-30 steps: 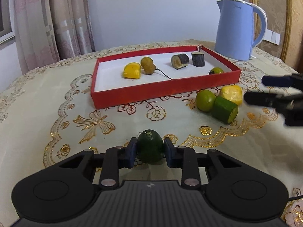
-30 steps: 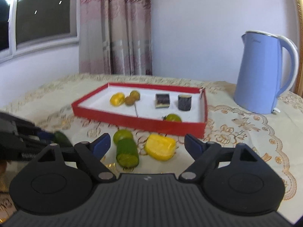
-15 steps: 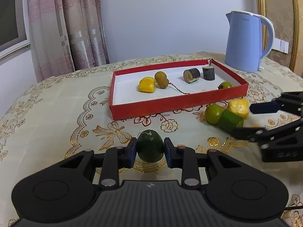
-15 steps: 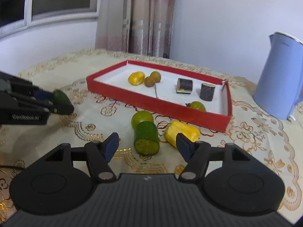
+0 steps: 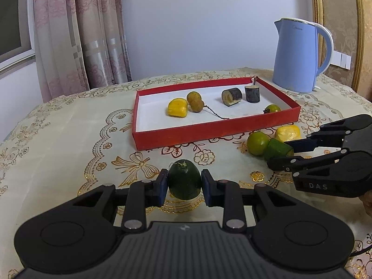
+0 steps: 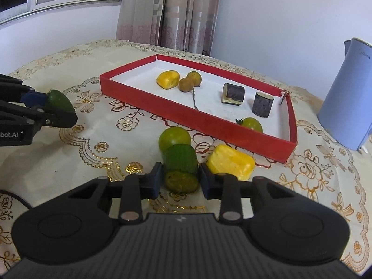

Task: Organize fruits
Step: 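Grasp a green cucumber chunk with the right gripper while the left holds its chunk, then carry the chunk into the tray and open the left gripper while the right carries its chunk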

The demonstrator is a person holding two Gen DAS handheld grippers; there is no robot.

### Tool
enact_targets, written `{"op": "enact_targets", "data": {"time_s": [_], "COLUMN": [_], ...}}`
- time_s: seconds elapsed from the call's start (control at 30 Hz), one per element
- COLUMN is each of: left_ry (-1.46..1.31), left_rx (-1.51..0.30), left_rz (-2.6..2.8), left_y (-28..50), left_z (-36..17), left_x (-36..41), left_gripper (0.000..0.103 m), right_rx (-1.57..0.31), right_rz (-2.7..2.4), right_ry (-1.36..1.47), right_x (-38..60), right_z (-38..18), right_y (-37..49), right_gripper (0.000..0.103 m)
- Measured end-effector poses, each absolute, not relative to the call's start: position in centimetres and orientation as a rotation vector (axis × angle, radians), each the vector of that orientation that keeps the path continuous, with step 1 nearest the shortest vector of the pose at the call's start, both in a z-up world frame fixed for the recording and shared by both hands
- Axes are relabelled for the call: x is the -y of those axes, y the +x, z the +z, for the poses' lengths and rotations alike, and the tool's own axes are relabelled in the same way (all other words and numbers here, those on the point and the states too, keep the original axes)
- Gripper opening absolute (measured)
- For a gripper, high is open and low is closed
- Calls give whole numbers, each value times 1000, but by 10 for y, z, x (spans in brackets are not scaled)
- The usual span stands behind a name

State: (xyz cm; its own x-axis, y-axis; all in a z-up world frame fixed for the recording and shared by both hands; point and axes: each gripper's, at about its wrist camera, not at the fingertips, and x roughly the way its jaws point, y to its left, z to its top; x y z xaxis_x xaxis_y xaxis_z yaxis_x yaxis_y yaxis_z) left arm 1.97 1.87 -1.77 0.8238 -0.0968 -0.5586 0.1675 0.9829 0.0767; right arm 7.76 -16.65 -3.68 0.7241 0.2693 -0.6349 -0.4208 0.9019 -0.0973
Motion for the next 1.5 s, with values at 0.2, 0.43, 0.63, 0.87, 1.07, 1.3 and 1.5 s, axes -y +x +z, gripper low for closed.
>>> {"op": "enact_targets", "data": {"time_s": [0.2, 0.43, 0.63, 0.87, 1.07, 1.3, 1.5], "left_ry": [110, 115, 132, 169, 190, 205, 213], "left_rx": [-589, -595, -607, -597, -589, -589, -588], "left_rz": [-131, -96, -49, -6, 4, 6, 13], "left_y": [21, 21, 25, 35, 44, 52, 55], "left_z": [-17, -18, -20, -18, -17, -17, -16], "left_x": [-21, -22, -20, -10, 0, 8, 12], "left_gripper": [30, 30, 30, 30, 30, 30, 30], "right_rx": [-640, -619, -586, -550, -541, -533, -531], "right_rz": [373, 378, 358, 340, 336, 328, 331], "right_ry": [-238, -221, -164, -138, -132, -126, -124], "right_x": [168, 176, 190, 201, 207, 214, 216], "right_z": [-34, -22, -13, -6, -3, -2, -3], "right_y": [74, 55, 41, 32, 26, 22, 21], "right_gripper": [31, 31, 31, 31, 31, 31, 31]}}
